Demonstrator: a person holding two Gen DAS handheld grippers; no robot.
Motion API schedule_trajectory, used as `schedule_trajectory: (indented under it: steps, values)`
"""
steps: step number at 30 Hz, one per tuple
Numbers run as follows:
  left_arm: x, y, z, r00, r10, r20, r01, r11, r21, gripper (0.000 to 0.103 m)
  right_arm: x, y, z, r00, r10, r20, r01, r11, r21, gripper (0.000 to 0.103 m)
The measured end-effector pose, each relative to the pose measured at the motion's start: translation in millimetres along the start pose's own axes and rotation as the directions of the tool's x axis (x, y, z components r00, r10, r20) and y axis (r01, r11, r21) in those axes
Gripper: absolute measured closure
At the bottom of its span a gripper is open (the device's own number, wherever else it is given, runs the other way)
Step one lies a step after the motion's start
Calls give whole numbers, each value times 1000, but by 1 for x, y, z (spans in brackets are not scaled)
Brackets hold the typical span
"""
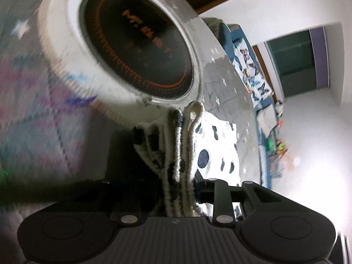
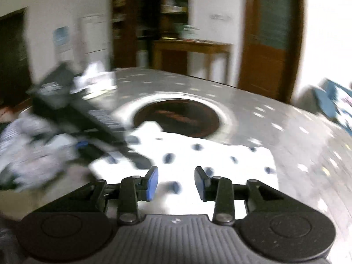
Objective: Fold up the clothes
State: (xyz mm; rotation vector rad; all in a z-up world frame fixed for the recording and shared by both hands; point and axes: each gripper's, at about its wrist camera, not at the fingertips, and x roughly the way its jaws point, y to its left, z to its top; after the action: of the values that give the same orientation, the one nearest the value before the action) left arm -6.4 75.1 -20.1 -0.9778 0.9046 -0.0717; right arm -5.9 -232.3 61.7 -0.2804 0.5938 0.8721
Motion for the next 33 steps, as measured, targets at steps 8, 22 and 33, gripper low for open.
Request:
schedule_trajectory:
  steps: [8,22,33]
  values:
    - [7,-21,11,996,82,21,-84,988,129,72,40,-86,-15,981,-185,-64,195,947,255,67]
    - [23,-67,26,989,145,42,-151,937,314,72,26,-125,-35,987,-157,21,131,883,451,97]
    - [78,-141,28,993,115,12,-108,884,455,73,-11,-175,-11,936,-346,55,290,853,433,97]
